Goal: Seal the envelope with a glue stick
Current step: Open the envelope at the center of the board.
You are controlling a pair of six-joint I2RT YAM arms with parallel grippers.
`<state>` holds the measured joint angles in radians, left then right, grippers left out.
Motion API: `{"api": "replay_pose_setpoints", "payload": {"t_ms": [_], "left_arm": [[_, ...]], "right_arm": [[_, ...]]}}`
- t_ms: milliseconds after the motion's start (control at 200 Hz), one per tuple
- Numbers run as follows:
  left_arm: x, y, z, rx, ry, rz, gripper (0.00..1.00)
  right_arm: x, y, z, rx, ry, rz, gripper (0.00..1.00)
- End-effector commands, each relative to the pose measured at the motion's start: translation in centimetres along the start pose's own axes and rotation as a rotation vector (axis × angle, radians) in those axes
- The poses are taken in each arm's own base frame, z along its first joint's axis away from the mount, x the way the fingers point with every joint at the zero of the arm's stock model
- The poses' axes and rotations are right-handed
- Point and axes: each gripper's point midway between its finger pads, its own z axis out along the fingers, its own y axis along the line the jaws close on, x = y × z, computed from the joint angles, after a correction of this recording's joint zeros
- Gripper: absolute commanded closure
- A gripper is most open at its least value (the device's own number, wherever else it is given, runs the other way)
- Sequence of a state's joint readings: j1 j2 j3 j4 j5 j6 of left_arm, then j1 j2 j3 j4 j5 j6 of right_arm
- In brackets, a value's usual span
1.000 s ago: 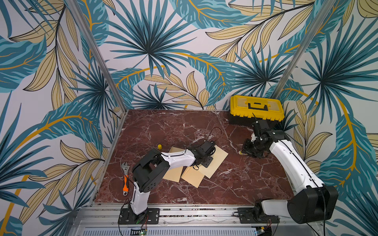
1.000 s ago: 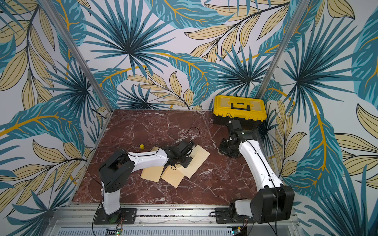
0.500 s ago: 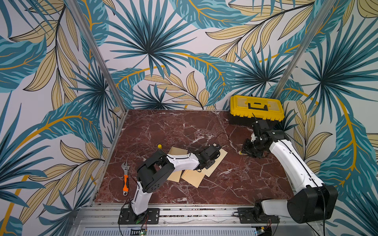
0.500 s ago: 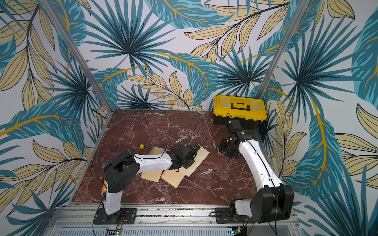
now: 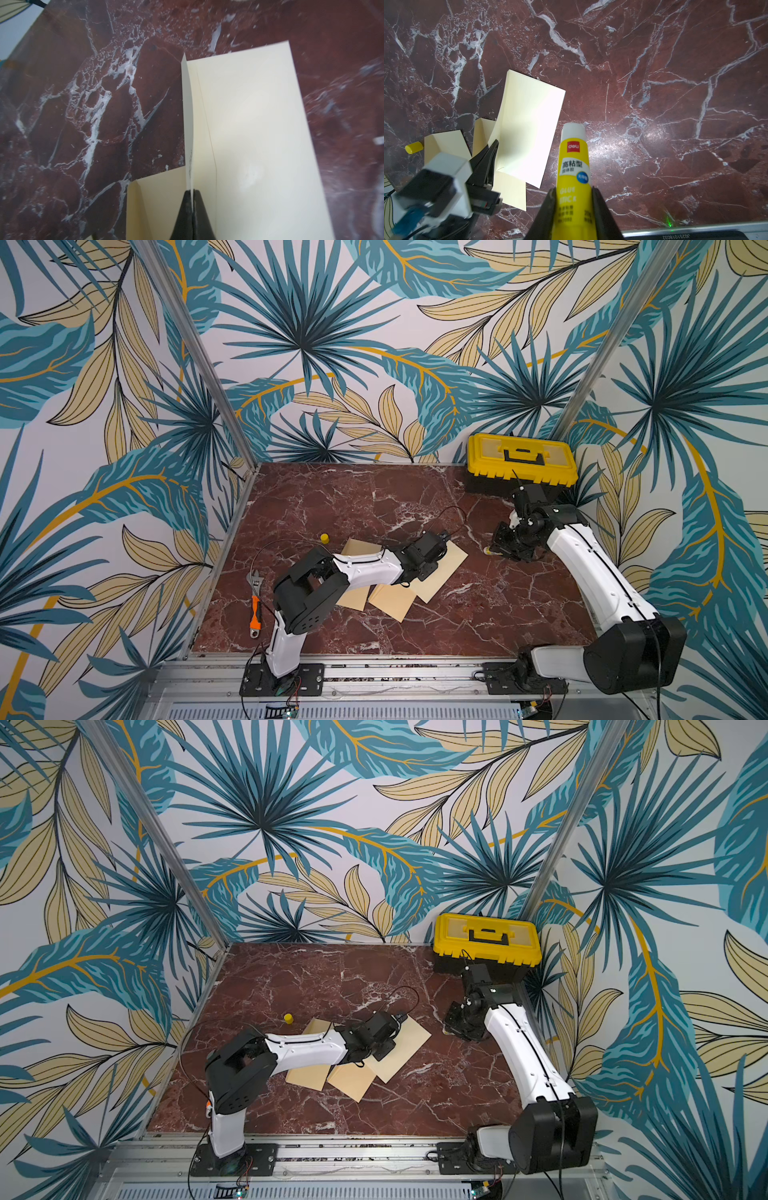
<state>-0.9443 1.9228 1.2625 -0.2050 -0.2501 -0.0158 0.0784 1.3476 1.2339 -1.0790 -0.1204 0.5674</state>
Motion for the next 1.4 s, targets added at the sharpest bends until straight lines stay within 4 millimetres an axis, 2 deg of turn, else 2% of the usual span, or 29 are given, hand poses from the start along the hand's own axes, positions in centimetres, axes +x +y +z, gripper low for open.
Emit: {"api": "replay_pose_setpoints", "payload": {"t_ms": [0, 75, 225, 341, 501, 661, 801, 1002, 1232, 1397], "left_arm": [[-2.9, -2.0, -2.8, 0.215, -0.092, -0.17, 0.97], [-3.2, -2.9, -3.1, 0.291, -0.108, -0.235, 0.98], [-2.6, -4.5, -2.3, 0.423, -0.096, -0.355, 0.98], [-2.2, -5.0, -1.8, 0.503, -0.102, -0.447, 0.98], [-1.6, -4.9, -1.3, 0.528, -0.1, -0.489, 0.98], [-0.7, -5.0, -0.5, 0.541, -0.101, -0.512, 0.97], [-0.4, -4.9, -0.4, 0.539, -0.128, -0.504, 0.97], [0.0, -5.1, -0.1, 0.548, -0.149, -0.482, 0.97], [0.2, -5.4, 0.1, 0.559, -0.146, -0.468, 0.97], [0.4, -5.3, 0.1, 0.557, -0.15, -0.464, 0.97]], "right_arm": [[1.0, 0.0, 0.4, -0.01, 0.044, -0.009, 1.0], [1.3, 0.4, 0.6, -0.024, 0.057, -0.018, 1.0], [2.3, 1.4, 1.4, -0.023, 0.097, -0.053, 1.0], [3.0, 1.9, 2.2, -0.024, 0.117, -0.068, 1.0], [3.7, 2.9, 3.3, -0.01, 0.14, -0.1, 1.0], [4.7, 3.9, 4.9, 0.021, 0.193, -0.135, 1.0], [5.6, 3.6, 6.1, 0.078, 0.255, -0.162, 1.0], [6.4, 3.0, 7.3, 0.135, 0.331, -0.171, 1.0], [6.7, 4.1, 8.2, 0.13, 0.398, -0.168, 1.0], [7.3, 3.7, 8.9, 0.177, 0.456, -0.17, 1.0]]}}
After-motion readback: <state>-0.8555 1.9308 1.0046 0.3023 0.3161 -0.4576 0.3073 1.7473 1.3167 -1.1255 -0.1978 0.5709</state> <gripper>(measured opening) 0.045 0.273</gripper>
